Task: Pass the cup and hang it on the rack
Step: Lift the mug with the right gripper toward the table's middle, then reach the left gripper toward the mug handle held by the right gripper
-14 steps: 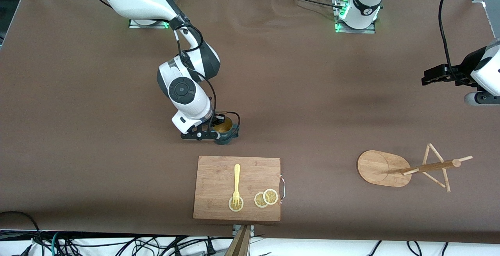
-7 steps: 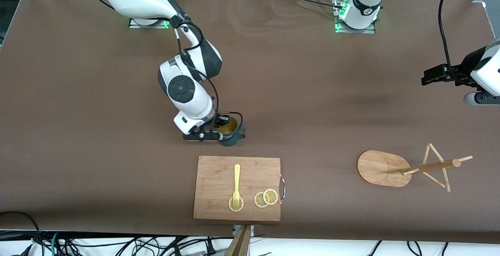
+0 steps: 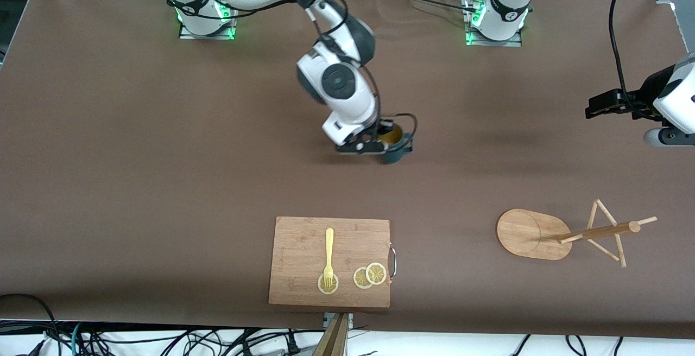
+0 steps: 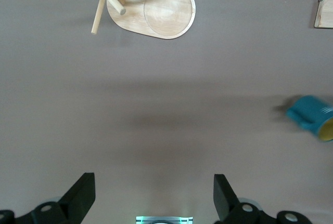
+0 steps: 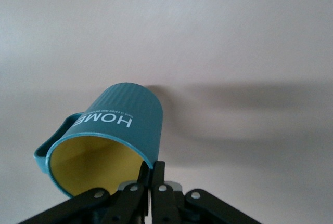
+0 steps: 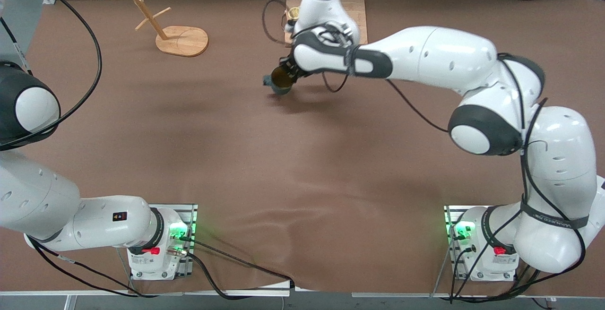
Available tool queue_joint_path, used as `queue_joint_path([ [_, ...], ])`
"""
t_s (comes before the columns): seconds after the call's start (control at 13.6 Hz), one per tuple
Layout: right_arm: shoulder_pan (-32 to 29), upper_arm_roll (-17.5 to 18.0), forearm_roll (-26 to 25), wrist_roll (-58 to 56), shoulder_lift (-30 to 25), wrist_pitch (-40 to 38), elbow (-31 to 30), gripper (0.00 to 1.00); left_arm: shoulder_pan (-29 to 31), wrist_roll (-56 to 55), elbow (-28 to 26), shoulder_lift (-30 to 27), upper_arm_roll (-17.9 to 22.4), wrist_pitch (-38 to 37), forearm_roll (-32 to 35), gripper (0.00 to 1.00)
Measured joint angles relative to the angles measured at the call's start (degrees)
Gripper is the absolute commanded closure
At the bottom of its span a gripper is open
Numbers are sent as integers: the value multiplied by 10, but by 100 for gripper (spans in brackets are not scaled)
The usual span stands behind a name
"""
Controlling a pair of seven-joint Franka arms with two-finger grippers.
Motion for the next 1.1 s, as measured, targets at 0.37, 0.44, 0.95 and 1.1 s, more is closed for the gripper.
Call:
queue_joint_path([
  [0.37,56,0,24,75,73,1,79,100,0,23,-9,0,0,-2,-1,0],
  [0.44,58,0,25,81,77,-1,86,100,0,39,-13,0,0,-2,-2,0],
  [0.95,60,4,29,83,80,-3,89,100,1,249,-69,1,0,-13,-30,0],
  [1.1,60,4,29,83,80,-3,90,85,0,310,-105,2,-1,-9,-54,0],
])
